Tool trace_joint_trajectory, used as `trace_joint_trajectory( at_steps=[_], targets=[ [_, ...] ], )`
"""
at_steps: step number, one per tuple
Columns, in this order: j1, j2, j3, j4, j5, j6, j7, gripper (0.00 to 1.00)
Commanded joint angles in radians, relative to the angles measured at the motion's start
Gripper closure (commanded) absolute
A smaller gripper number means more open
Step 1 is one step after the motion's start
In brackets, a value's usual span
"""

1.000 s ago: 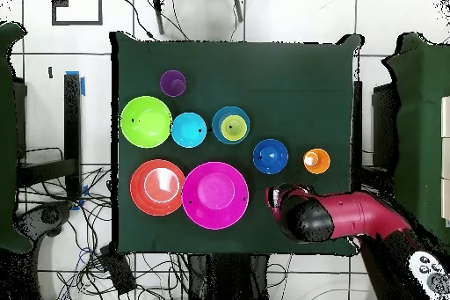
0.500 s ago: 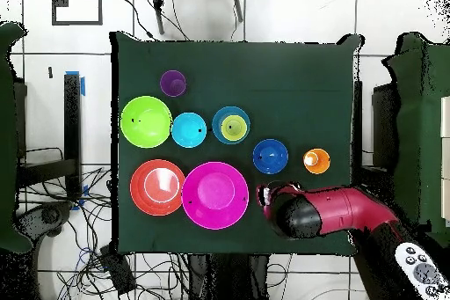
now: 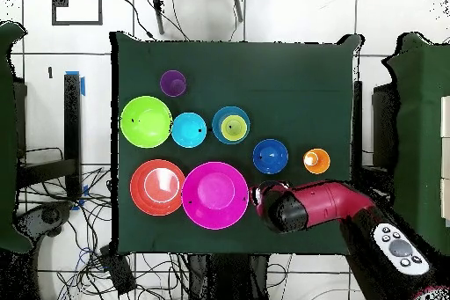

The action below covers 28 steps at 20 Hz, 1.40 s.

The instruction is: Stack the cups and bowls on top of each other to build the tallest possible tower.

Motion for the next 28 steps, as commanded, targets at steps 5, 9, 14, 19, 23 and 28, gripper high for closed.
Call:
trace_joint_trajectory(
  at_steps=[5, 9, 14, 19, 23, 28],
  targets=[
    [0.095, 0.126, -0.085, -0.117, -0.097, -0.115, 0.07, 0.0],
    [0.112, 0.107, -0.112, -0.111, -0.082, -0.185, 0.106, 0.0],
    [0.061, 0.081, -0.065, -0.082, -0.026, -0.122, 0.027, 0.0],
    [-0.022, -0.044, 0.013, 0.011, 0.058, -0.026, -0.068, 0.0],
    [-0.057, -0.07, 0.038, 0.031, 0.08, 0.005, -0.109, 0.0],
    [-0.103, -0.104, 0.078, 0.066, 0.102, 0.042, -0.155, 0.0]
  ],
)
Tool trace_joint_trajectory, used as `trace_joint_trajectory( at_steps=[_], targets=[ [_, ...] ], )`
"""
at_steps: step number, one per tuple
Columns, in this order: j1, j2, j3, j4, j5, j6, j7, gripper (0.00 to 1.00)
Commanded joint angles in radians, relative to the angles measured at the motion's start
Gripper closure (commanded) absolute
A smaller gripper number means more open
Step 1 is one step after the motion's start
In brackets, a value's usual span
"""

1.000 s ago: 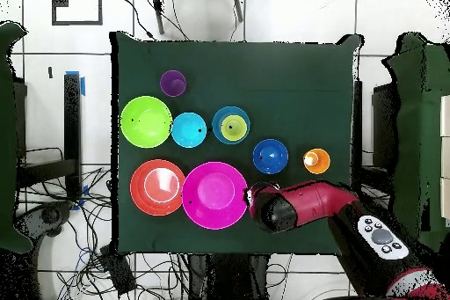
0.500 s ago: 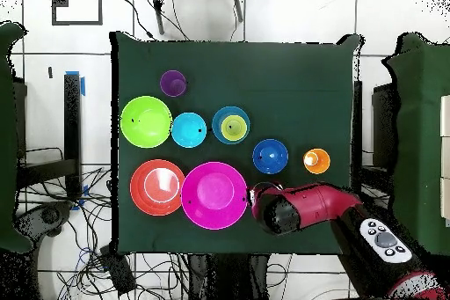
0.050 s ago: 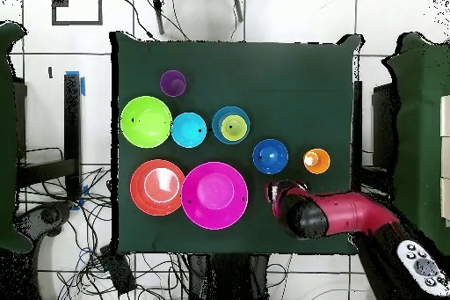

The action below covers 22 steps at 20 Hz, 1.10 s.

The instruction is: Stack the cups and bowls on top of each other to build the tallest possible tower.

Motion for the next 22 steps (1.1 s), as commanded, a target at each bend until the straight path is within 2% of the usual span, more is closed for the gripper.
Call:
trace_joint_trajectory(
  at_steps=[1, 5, 10, 22],
  targets=[
    [-0.022, -0.054, 0.107, 0.065, 0.033, 0.139, -0.157, 0.0],
    [0.008, -0.026, 0.091, 0.046, 0.001, 0.126, -0.127, 0.0],
    [0.064, 0.034, 0.04, 0.018, -0.059, 0.046, -0.054, 0.0],
    [0.076, 0.018, 0.024, 0.033, -0.059, 0.026, -0.045, 0.0]
  ],
)
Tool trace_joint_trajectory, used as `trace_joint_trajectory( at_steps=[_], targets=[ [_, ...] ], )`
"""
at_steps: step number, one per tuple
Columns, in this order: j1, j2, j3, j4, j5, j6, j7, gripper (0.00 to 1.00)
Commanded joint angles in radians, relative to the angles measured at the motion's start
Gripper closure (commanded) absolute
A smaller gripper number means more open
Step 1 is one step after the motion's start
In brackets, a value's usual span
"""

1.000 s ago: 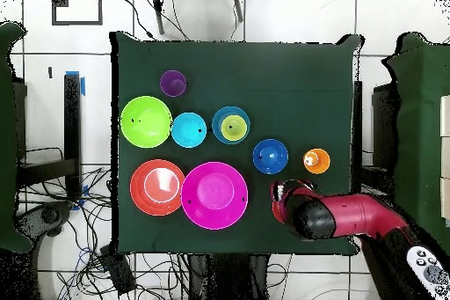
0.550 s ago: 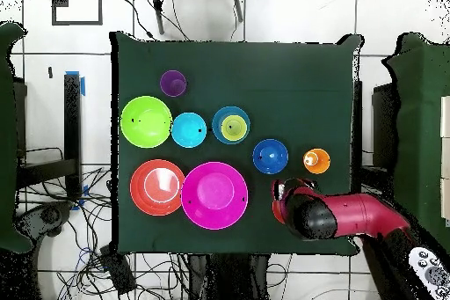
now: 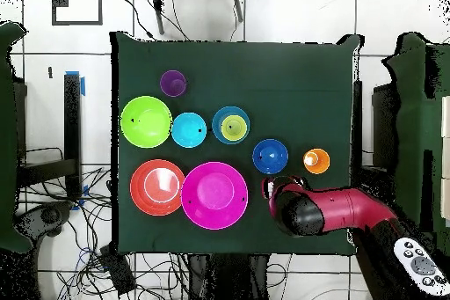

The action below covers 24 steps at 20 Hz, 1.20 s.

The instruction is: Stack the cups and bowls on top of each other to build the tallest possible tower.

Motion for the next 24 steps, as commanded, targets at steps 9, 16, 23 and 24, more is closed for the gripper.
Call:
trace_joint_trajectory(
  at_steps=[9, 16, 23, 24],
  targets=[
    [0.042, 0.037, 0.006, 0.024, -0.068, 0.021, -0.045, 0.0],
    [0.046, 0.041, -0.014, 0.041, -0.085, 0.001, -0.031, 0.0],
    [0.024, 0.021, -0.015, 0.072, -0.105, -0.015, -0.035, 0.0],
    [0.022, 0.023, -0.013, 0.071, -0.105, -0.013, -0.037, 0.0]
  ],
)
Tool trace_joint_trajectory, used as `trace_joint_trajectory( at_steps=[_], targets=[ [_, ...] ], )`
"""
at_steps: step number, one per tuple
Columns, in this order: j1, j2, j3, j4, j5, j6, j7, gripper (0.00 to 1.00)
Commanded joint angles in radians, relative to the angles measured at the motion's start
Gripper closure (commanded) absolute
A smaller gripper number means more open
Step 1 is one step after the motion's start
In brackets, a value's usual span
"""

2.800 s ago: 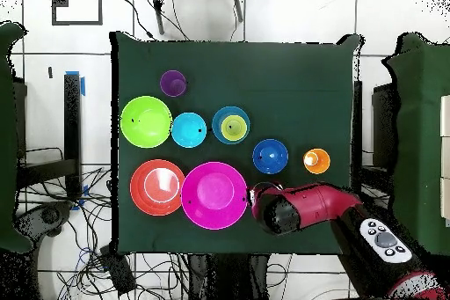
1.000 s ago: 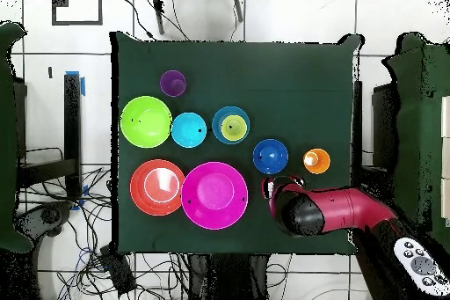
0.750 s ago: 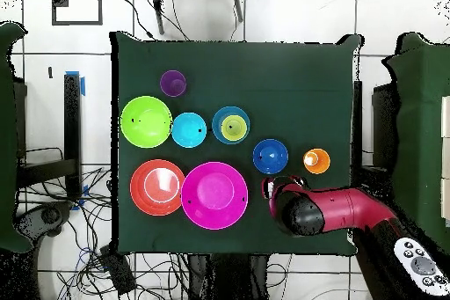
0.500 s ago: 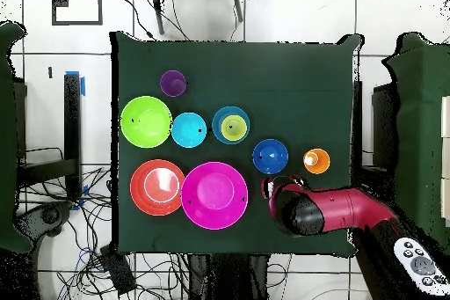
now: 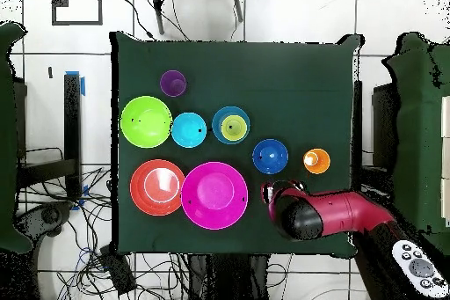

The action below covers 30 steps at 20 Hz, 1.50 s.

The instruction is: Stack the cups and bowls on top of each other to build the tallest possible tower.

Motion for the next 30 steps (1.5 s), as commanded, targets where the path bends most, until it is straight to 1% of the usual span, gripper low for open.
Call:
trace_joint_trajectory(
  at_steps=[1, 6, 9, 13, 15, 17, 19, 21, 23, 27, 30],
  targets=[
    [0.02, 0.024, 0.0, 0.051, -0.08, -0.011, -0.04, 0.0],
    [0.011, 0.033, 0.001, 0.044, -0.089, -0.011, -0.051, 0.0],
    [0.007, 0.026, 0.005, 0.046, -0.087, -0.005, -0.057, 0.0],
    [0.006, 0.068, 0.006, 0.008, -0.096, -0.003, -0.066, 0.0],
    [0.008, 0.098, 0.001, -0.017, -0.112, -0.011, -0.069, 0.0],
    [0.008, 0.114, -0.006, -0.029, -0.125, -0.021, -0.066, 0.0],
    [0.005, 0.116, -0.012, -0.027, -0.136, -0.021, -0.063, 0.0],
    [-0.006, 0.13, -0.023, -0.025, -0.16, -0.039, -0.056, 0.0],
    [0.001, 0.165, -0.048, -0.046, -0.203, -0.073, -0.033, 0.0],
    [0.02, 0.235, -0.075, -0.101, -0.255, -0.107, -0.009, 0.0],
    [0.02, 0.241, -0.081, -0.102, -0.267, -0.12, 0.001, 0.0]
  ],
)
